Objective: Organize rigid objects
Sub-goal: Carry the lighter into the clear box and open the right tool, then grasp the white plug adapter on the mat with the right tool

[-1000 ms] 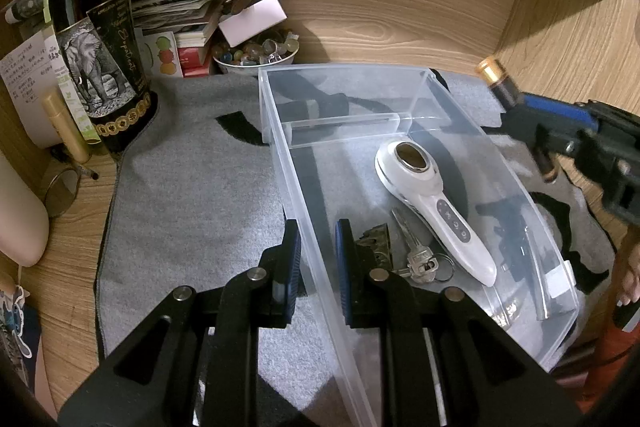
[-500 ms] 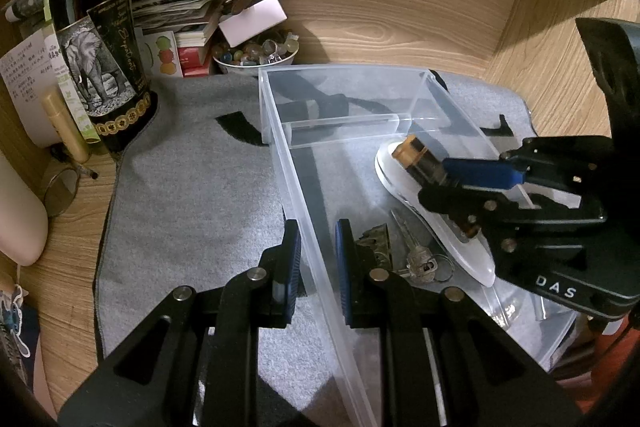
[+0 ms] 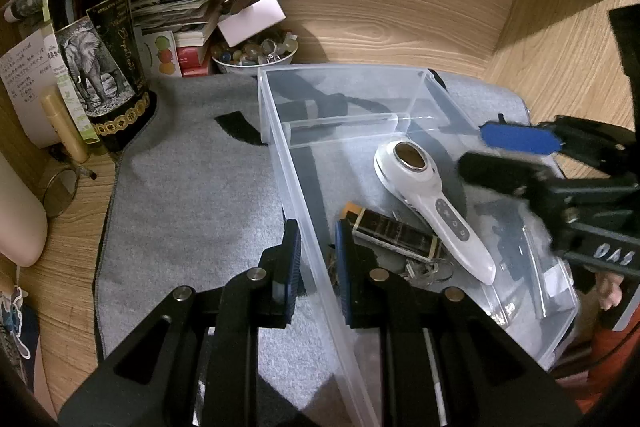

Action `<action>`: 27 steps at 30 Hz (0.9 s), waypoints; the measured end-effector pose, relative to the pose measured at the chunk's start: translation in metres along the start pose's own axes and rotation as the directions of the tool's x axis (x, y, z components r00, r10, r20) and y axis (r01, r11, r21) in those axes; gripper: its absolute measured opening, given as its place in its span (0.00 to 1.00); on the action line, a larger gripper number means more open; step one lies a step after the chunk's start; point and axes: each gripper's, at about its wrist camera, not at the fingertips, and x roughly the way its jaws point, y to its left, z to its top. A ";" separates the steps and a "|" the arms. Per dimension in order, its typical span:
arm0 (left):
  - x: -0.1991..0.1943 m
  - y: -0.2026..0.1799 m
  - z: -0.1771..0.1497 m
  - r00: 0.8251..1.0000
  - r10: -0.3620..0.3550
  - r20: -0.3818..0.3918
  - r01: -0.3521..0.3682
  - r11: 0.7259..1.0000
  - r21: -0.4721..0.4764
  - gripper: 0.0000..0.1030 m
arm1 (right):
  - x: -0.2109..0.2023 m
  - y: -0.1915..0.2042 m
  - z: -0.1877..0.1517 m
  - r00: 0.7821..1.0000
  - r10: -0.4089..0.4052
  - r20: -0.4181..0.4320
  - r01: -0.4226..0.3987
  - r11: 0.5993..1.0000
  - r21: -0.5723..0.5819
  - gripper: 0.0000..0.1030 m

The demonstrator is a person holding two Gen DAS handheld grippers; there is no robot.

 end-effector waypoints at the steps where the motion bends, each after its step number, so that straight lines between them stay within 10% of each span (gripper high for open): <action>1: 0.000 0.001 0.000 1.000 -0.001 0.000 0.001 1.000 0.000 0.15 | -0.004 -0.004 -0.001 1.000 -0.012 0.011 0.012 1.000 0.012 0.45; 15: 0.000 0.001 0.000 1.000 0.000 0.000 0.000 1.000 0.000 0.16 | -0.043 -0.068 -0.045 0.978 -0.210 0.010 0.205 0.963 0.174 0.51; 27: 0.000 0.000 -0.002 1.000 0.009 0.006 -0.010 1.000 0.006 0.16 | -0.037 -0.070 -0.110 0.973 -0.190 -0.129 0.217 0.944 0.248 0.51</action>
